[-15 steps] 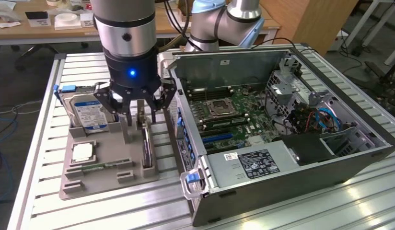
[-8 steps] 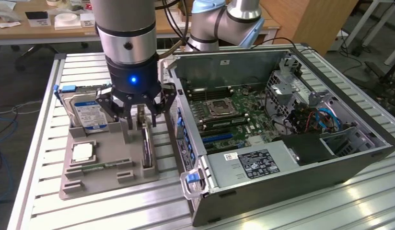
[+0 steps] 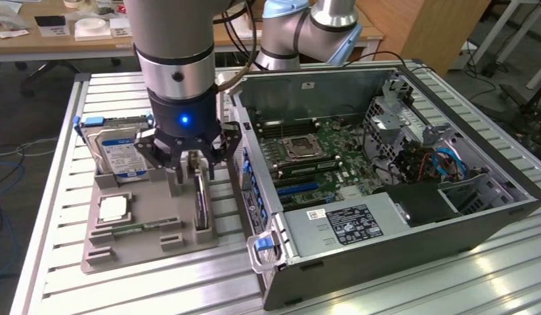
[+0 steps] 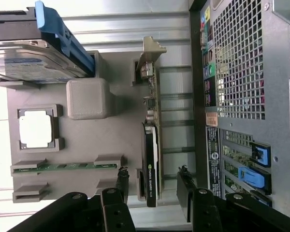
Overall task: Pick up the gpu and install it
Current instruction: 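Pick up the gpu and move the gpu toward the slot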
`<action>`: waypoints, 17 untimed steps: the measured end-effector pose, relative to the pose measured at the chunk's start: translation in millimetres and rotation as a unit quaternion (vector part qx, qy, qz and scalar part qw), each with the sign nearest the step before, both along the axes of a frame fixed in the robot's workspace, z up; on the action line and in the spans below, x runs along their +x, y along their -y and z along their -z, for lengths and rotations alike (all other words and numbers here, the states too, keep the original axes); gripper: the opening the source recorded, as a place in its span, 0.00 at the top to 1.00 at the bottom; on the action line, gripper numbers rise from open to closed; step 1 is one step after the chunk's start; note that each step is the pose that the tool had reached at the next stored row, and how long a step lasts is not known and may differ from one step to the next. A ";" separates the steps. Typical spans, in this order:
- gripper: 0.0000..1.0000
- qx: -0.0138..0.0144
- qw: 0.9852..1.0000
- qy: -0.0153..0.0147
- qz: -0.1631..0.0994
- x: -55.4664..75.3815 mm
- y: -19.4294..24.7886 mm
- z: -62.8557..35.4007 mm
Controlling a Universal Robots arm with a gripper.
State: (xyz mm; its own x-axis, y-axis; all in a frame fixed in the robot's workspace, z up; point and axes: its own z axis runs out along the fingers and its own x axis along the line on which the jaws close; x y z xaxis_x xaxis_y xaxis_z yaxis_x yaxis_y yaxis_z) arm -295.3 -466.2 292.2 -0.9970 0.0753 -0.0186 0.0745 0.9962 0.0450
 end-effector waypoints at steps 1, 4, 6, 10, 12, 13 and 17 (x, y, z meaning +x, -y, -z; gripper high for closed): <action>0.47 0.000 1.000 0.000 0.000 0.1 0.0 1.8; 0.47 0.000 1.000 0.000 0.000 0.2 0.0 7.3; 0.47 0.000 1.000 0.000 0.000 0.2 0.0 10.9; 0.47 0.000 1.000 0.000 0.000 0.4 0.0 18.3; 0.47 0.000 1.000 0.000 0.000 0.5 0.0 21.9; 0.47 0.000 1.000 0.000 0.000 0.6 0.0 23.7; 0.47 0.000 1.000 0.000 0.000 1.1 -0.2 28.6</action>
State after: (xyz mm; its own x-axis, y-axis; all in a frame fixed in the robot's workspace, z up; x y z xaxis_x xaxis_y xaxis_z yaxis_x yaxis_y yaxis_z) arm -294.1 -466.0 263.7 -0.9969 0.0760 -0.0183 0.0751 0.9962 0.0449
